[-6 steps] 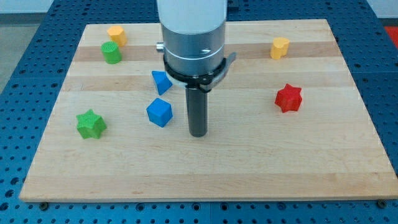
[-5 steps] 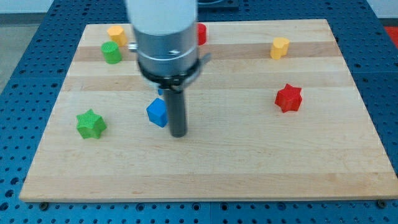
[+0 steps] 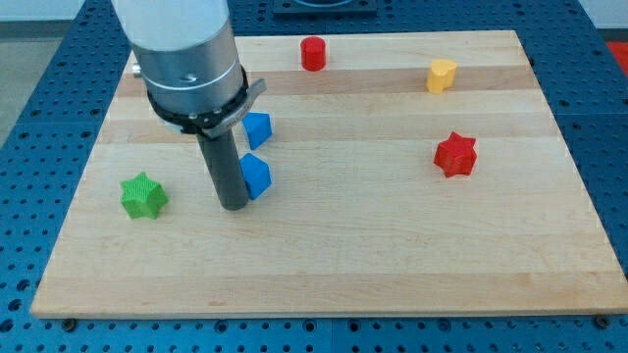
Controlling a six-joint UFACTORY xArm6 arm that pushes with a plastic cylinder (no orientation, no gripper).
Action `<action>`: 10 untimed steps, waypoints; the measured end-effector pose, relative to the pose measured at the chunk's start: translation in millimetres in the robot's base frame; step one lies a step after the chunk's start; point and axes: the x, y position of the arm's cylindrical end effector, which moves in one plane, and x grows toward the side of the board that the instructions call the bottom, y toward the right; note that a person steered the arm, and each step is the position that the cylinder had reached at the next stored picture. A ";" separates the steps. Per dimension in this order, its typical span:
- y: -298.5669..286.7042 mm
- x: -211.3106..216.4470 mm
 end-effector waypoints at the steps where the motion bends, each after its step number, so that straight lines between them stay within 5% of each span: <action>1: 0.0 -19.2; 10: 57.9 -87.5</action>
